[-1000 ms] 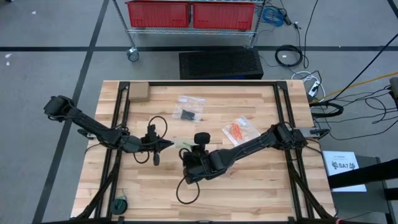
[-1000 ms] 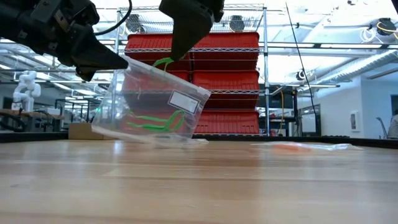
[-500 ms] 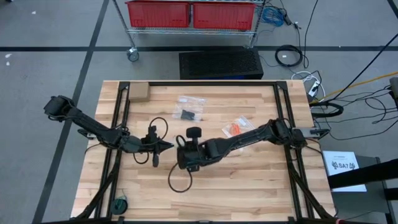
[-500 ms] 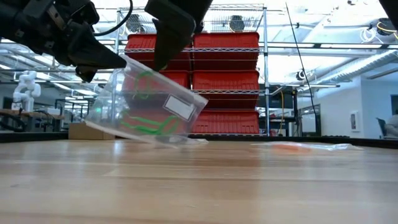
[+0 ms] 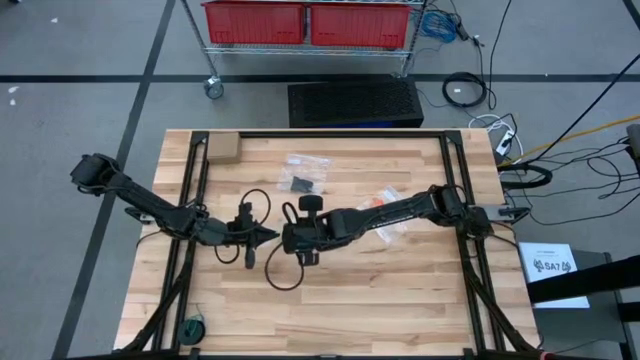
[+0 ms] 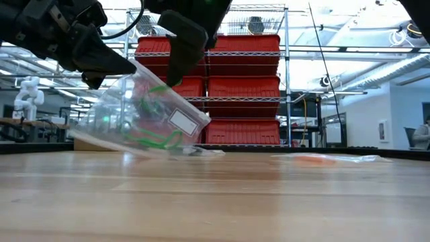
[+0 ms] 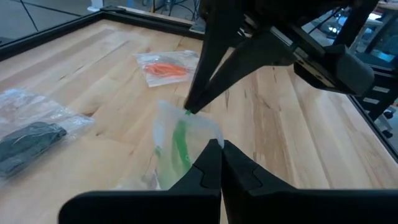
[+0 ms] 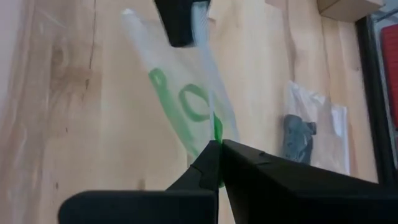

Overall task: Sort rubber bands
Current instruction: Put the green rubber band into the transparent zip bag

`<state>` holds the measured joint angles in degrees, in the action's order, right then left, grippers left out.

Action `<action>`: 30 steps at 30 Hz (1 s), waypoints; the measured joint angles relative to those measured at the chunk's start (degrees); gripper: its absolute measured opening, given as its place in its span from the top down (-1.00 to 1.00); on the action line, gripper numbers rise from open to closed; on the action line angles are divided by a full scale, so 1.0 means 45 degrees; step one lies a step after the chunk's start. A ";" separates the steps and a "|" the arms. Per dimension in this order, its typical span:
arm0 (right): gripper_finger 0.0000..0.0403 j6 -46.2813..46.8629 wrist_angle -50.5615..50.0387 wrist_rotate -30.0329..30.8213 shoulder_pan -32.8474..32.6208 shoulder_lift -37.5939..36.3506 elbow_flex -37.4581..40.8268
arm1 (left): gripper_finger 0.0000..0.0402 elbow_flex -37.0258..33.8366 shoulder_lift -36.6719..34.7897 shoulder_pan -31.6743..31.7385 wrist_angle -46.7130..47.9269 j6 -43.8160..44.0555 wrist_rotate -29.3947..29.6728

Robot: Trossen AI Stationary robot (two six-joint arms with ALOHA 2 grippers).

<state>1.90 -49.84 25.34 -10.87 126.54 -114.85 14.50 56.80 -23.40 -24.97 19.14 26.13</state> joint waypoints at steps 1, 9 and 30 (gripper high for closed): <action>1.00 -0.0018 -0.0005 -0.0058 0.0014 0.0000 0.0000 | 1.00 0.0000 0.0000 0.0000 0.0005 0.0000 0.0000; 1.00 -0.0269 0.0032 -0.0722 0.0072 -0.0005 0.0000 | 1.00 0.0000 0.0000 0.0000 0.0049 0.0000 -0.0101; 1.00 0.0096 0.0297 -0.3736 0.0616 -0.0019 0.0000 | 1.00 0.0000 0.0170 0.0000 0.0026 0.0003 -0.0374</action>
<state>2.33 -48.51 8.53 -8.10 126.45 -114.85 14.50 57.56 -23.40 -24.86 19.15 24.44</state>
